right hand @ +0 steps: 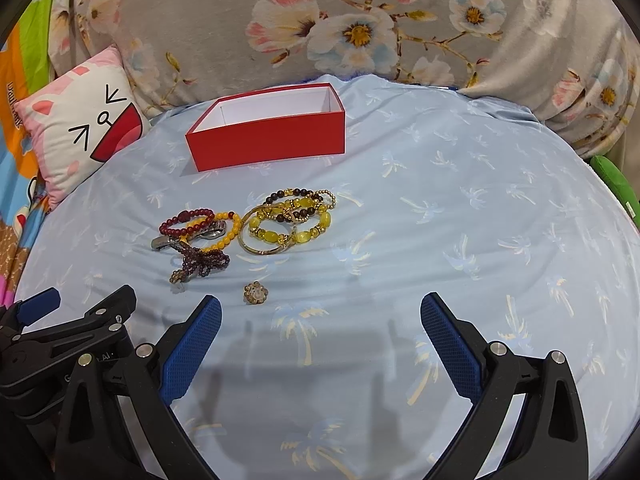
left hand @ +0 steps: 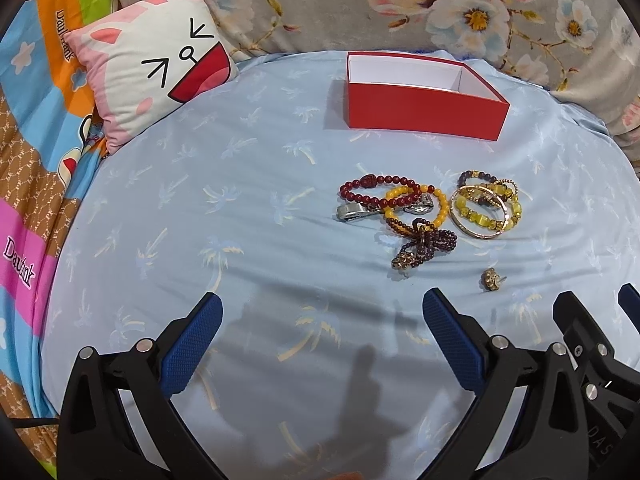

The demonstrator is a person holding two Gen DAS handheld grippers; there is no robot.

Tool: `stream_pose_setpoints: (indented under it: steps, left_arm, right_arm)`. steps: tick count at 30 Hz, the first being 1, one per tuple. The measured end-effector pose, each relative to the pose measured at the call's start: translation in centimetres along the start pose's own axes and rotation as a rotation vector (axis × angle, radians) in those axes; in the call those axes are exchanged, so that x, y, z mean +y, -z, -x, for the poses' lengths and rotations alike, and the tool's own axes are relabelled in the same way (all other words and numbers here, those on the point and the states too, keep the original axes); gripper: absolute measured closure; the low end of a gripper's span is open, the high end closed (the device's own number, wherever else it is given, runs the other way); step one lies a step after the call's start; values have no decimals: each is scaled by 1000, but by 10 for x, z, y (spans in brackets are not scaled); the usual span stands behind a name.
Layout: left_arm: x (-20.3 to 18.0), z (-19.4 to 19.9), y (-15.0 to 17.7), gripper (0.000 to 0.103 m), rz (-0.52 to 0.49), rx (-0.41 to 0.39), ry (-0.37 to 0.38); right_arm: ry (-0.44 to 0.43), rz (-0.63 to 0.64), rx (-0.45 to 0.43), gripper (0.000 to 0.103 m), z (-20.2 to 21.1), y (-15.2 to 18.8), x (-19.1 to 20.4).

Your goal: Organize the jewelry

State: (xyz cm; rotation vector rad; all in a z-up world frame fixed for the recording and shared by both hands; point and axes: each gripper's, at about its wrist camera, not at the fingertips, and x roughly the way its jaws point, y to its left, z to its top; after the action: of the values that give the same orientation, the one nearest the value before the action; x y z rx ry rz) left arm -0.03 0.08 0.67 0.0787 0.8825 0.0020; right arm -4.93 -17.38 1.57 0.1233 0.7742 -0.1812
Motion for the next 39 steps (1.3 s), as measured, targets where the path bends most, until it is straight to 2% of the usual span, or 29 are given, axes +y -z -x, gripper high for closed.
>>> stream_pose_setpoints:
  steps: [14, 20, 29, 37, 39]
  left_arm:
    - [1, 2, -1, 7, 21, -20, 19]
    - [-3, 0, -1, 7, -19, -9, 7]
    - [-3, 3, 0, 7, -20, -20, 19]
    - [7, 3, -1, 7, 45, -70, 27]
    - [11, -1, -3, 7, 47, -56, 23]
  right_arm:
    - [0, -1, -2, 7, 0, -1, 0]
    - [-4, -1, -5, 7, 1, -3, 0]
    - [-3, -3, -15, 7, 4, -1, 2]
    - [6, -3, -15, 7, 3, 0, -2]
    - [9, -9, -11, 7, 1, -1, -5]
